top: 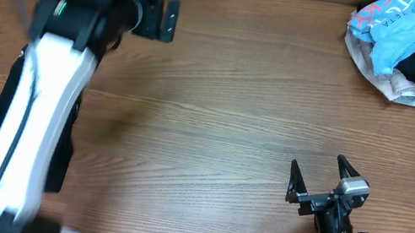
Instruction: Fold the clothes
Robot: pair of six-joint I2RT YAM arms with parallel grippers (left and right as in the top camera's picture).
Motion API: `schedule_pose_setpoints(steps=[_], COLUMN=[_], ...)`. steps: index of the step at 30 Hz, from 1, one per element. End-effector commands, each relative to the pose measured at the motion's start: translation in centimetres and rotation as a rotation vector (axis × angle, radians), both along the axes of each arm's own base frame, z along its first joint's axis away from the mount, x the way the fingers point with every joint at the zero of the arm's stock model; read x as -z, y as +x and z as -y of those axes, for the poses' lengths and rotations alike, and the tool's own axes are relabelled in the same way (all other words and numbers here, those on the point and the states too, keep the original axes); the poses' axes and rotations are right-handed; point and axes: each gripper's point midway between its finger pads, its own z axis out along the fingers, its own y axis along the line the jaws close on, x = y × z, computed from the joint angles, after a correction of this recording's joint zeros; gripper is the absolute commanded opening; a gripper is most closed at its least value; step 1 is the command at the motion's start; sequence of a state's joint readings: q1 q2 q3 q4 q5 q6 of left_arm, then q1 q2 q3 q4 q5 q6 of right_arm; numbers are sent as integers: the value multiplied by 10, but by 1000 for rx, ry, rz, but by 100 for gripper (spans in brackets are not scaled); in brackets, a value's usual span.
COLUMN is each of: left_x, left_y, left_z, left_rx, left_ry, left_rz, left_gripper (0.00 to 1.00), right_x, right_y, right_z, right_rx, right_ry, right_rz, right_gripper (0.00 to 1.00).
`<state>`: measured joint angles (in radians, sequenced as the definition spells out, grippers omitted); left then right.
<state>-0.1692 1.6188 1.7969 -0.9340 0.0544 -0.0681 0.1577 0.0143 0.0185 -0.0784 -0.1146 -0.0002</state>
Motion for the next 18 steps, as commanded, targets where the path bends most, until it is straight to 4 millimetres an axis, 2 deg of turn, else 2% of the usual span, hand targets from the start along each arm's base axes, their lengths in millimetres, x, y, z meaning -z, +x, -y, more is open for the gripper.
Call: schedule_pose_setpoints(steps=[1,6,12,18], left_x=[3,14,43,63], left_y=[-34,-69,-112,-150], left_z=[-11,-23,-47,-60], left_rx=[14,-20,-73,-96], left_ry=[24,14,-9,-40], left_rz=[123,311,498,710], left_gripper=[100,100,100,100], right_x=[1,1,1,1], right_y=[0,0,0,0], right_z=[1,1,1,1], right_rx=[8,8,8,8], right_ry=[-3,-3,-3,-3], right_rz=[7,7,7,7], right_gripper=[100,100,100,100])
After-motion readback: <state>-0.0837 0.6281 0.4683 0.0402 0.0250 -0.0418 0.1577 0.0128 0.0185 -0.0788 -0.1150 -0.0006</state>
